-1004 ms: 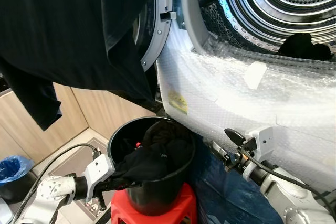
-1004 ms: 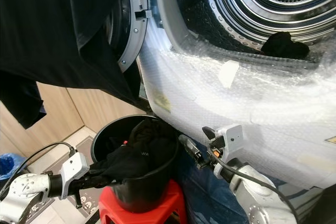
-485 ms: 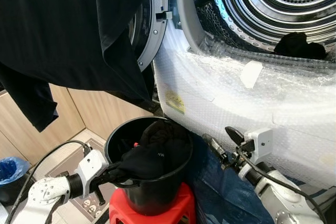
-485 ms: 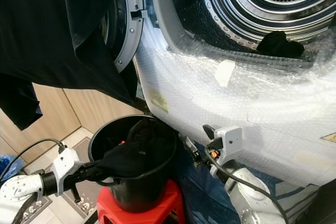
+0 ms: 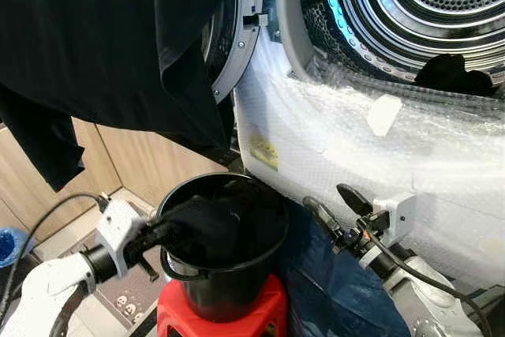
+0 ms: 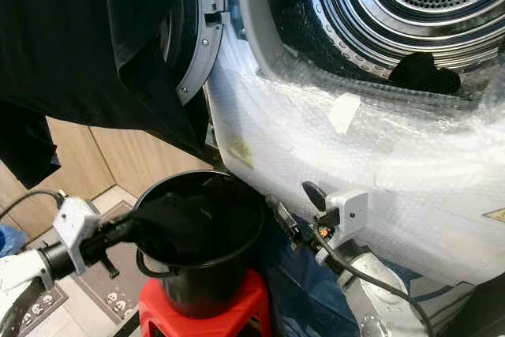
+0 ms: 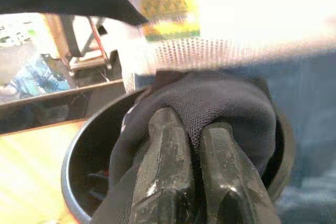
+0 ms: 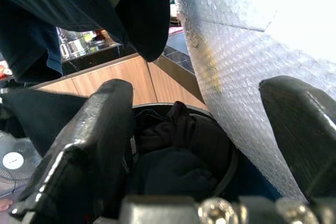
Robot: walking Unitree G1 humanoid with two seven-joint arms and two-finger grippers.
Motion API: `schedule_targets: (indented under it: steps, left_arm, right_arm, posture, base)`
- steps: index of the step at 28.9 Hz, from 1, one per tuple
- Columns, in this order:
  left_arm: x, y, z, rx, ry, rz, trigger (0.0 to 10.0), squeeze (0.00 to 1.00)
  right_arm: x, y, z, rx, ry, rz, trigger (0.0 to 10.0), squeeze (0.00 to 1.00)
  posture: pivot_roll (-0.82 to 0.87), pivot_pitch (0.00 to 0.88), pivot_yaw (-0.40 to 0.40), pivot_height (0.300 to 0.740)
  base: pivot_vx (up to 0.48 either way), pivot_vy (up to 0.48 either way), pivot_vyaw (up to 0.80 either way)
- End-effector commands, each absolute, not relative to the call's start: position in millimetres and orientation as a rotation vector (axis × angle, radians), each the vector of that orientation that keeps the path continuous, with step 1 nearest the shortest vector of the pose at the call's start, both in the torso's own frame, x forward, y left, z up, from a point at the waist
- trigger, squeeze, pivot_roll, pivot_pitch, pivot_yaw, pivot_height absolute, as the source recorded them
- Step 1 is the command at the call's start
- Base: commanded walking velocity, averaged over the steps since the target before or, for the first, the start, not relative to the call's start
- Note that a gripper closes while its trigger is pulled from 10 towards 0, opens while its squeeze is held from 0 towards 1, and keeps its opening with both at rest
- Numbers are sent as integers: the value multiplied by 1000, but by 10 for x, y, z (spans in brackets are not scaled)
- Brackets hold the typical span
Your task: Clothes washing
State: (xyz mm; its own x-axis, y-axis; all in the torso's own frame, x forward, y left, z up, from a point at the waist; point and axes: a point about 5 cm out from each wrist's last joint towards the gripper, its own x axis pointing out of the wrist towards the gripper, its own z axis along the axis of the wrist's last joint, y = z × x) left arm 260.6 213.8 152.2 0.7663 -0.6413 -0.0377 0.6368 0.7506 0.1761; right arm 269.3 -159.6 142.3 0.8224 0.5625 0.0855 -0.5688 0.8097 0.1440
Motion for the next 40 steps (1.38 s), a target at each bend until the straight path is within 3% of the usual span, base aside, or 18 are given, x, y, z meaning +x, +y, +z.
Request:
schedule_targets:
  steps: [1,6,16,20,28,32,33,40]
  left_arm:
    - [2638,2092,1848,183,-131,-727,10000,0]
    - [2603,1924,2245,104,-230,-855,10000,0]
    - [2509,1718,2495,8,-275,-997,10000,0]
    - [2586,1566,2767,-55,-374,-1096,10000,0]
    - [2861,1396,2843,-78,-383,-1095,10000,0]
    - [2934,1235,2803,-70,-368,-1135,10000,0]
    - [2965,1068,2785,-78,-362,-1186,10000,0]
    - [3094,802,2798,-102,-378,-1220,10000,0]
  right_arm:
    - [2688,-1578,1558,155,-106,640,10000,0]
    - [2694,-1600,1574,130,-116,661,10000,0]
    - [2700,-1621,1566,126,-126,667,10000,0]
    - [2642,-1605,1587,111,-143,721,10000,0]
    - [2495,-1570,1564,34,-100,870,10000,0]
    - [2484,-1522,1568,28,-112,878,10000,0]
    - [2473,-1467,1555,13,-114,882,10000,0]
    - [2517,-1385,1569,-19,-130,832,10000,0]
  posture:
    - [-17,14,-12,740]
    - [-26,0,-10,740]
    - [-35,0,-4,740]
    - [-52,0,8,740]
    - [-79,0,29,740]
    - [-92,0,44,740]
    - [-95,0,56,740]
    - [-106,0,78,740]
  base:
    - [0,0,0]
    - [0,0,0]
    - [0,0,0]
    - [0,0,0]
    - [0,0,0]
    - [0,0,0]
    - [0,0,0]
    - [0,0,0]
